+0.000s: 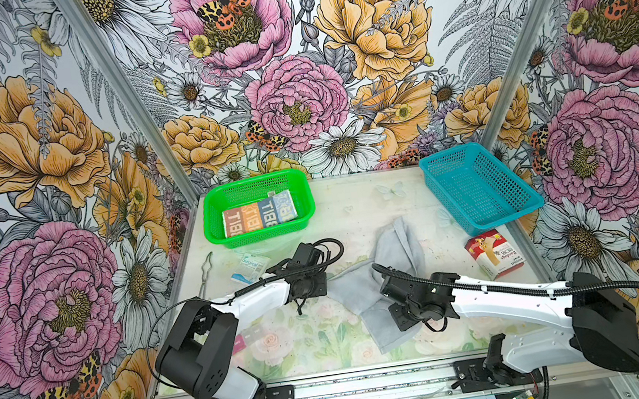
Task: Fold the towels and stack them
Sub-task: 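Pinch the grey towel's edges with both grippers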
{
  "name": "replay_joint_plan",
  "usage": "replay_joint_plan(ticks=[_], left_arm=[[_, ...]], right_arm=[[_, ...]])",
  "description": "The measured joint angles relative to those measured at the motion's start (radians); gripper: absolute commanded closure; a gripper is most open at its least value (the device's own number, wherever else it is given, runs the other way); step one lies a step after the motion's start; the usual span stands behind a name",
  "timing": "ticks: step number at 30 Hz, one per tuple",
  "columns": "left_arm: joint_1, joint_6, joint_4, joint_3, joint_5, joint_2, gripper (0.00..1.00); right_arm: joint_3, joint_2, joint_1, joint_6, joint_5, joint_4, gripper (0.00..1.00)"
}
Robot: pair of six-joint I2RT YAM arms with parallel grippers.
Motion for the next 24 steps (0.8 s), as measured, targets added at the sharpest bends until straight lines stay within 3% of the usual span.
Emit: replay_joint_plan(ticks=[3, 6, 14, 16, 19, 24], left_arm=[[0.011, 0.0, -0.002, -0.006, -0.006, 0.0, 1.0], [0.015, 0.0, 0.0, -0.008, -0.007, 0.0, 1.0], [0.024, 0.0, 0.0, -0.014, -0.006, 0.003, 1.0], [0.023, 0.001, 0.0, -0.016, -0.006, 0.003, 1.0], [0.024, 0.001, 0.0, -0.017, -0.006, 0.004, 1.0], [0.028, 0.004, 0.0, -0.017, -0.006, 0.011, 1.0]], right_arm=[[-0.003, 0.032, 0.0, 0.0, -0.002, 0.016, 0.52], [-0.011, 0.054, 0.0, -0.007, -0.002, 0.025, 0.45], [-0.015, 0.105, 0.001, -0.01, 0.023, 0.053, 0.44], [-0.015, 0.114, 0.001, -0.01, 0.035, 0.054, 0.46], [-0.015, 0.115, 0.001, -0.006, 0.052, 0.054, 0.59], [-0.015, 0.115, 0.001, 0.0, 0.069, 0.053, 0.61]])
